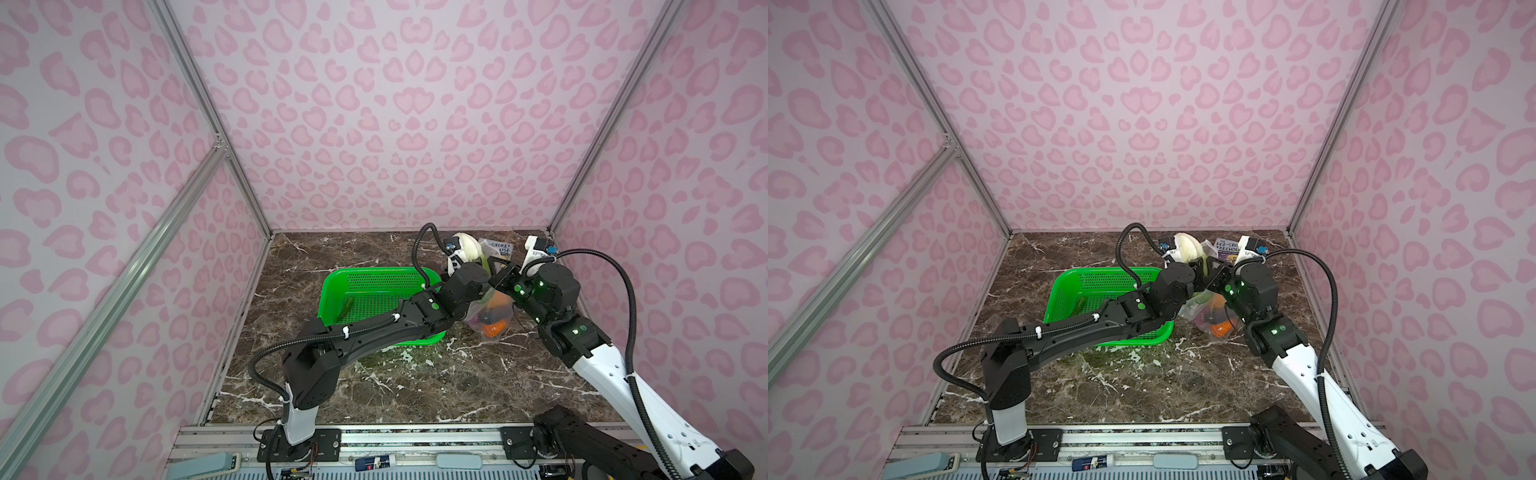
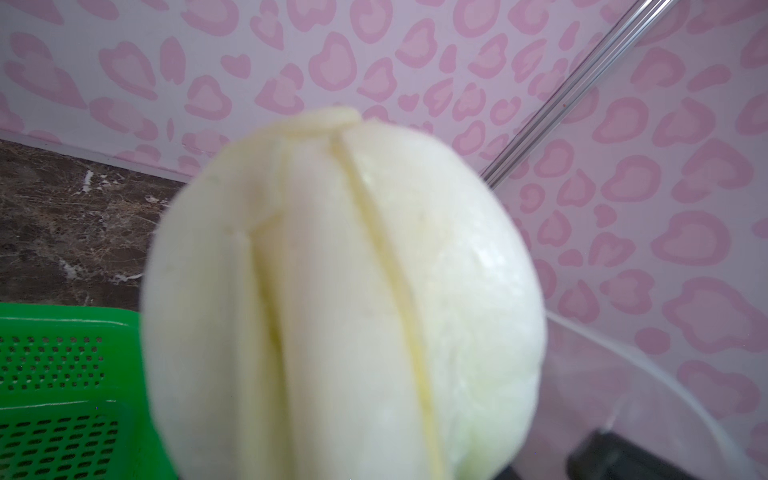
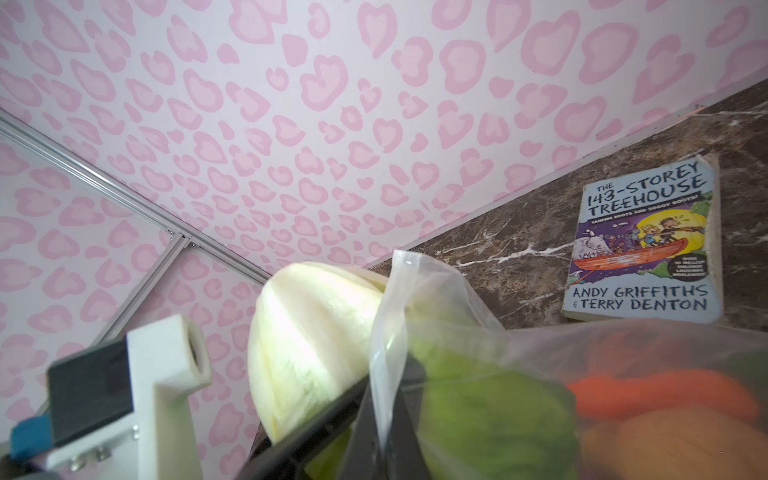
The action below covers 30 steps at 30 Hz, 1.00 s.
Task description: Place the food in the zip-top bag and seal the zipper
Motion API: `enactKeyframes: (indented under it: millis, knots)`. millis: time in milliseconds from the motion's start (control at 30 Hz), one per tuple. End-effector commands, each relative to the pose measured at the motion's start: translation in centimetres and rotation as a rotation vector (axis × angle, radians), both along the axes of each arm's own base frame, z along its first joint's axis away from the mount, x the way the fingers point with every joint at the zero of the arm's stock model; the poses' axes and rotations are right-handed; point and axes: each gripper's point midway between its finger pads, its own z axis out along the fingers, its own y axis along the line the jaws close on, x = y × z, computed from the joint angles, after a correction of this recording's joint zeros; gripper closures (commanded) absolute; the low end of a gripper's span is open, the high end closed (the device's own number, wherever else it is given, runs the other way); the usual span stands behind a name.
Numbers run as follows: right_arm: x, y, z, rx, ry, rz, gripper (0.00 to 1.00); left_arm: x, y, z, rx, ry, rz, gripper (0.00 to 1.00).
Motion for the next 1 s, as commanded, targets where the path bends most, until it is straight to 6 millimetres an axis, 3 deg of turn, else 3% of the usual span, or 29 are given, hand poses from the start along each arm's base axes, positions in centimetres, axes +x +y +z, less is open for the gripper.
enactKeyframes:
  millis: [0, 267, 367, 467, 600, 767, 967]
  knots:
    - [0.1, 0.1, 1.3, 0.036, -0.047, -0.002, 1.00, 1.0, 0.5, 1.9, -0.072, -0.083, 0.062, 0.61]
    - [0.8, -1.0, 1.1, 0.041, -0.045, -0.037, 1.00, -0.1, -1.0, 0.3, -0.089, -0.038, -0.018, 0.57]
    - [1.0, -1.2, 0.6, 0.041, -0.038, -0.040, 1.00, -0.6, -1.3, 0.7, -0.081, -0.035, -0.062, 0.46]
    - [1.0, -1.4, 0.3, 0.037, -0.036, -0.040, 1.00, -1.3, -1.9, 1.3, -0.077, -0.034, -0.126, 0.27]
    - [0.9, -2.1, 0.0, 0.035, -0.033, -0.056, 1.00, -2.2, -2.7, 1.9, -0.064, -0.018, -0.211, 0.15]
    - [0.8, -2.9, -0.2, 0.034, -0.034, -0.075, 1.00, -2.4, -2.5, 2.7, -0.092, 0.006, -0.267, 0.11]
    - [0.9, -2.8, -0.1, 0.035, -0.040, -0.060, 1.00, -1.9, -2.8, 1.6, -0.093, 0.041, -0.298, 0.18]
